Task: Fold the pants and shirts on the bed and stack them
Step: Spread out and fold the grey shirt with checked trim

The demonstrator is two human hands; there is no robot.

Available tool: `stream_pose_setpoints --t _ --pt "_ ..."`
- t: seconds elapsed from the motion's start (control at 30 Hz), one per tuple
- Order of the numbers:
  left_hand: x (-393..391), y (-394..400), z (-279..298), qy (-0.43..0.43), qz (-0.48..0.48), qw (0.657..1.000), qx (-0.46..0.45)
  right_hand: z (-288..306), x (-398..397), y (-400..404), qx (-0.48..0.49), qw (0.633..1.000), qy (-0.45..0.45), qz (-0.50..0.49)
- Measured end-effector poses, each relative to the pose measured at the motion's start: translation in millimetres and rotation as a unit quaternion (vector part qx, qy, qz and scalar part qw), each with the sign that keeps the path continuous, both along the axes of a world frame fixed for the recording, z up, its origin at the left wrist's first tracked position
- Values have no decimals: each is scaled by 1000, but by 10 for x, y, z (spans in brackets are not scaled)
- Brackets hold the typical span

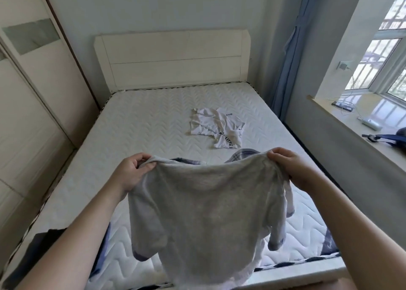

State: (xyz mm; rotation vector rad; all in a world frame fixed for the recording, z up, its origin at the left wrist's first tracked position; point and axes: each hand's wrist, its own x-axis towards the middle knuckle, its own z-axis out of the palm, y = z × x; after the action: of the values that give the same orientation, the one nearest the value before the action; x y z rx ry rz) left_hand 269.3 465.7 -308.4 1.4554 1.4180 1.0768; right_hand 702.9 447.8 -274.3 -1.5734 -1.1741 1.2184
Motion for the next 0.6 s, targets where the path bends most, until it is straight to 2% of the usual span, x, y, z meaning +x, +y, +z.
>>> stream_pose_setpoints --t 0.23,0.4,0.6 --pt "-246 597 -371 -17 -11 997 -75 -376 -400 600 -15 998 -58 28" --pt "-303 945 -667 44 -11 996 -74 -722 -571 894 35 992 -117 32" --pt "-328 1337 -908 122 -17 992 -40 -1072 -578 1311 34 986 -164 22"
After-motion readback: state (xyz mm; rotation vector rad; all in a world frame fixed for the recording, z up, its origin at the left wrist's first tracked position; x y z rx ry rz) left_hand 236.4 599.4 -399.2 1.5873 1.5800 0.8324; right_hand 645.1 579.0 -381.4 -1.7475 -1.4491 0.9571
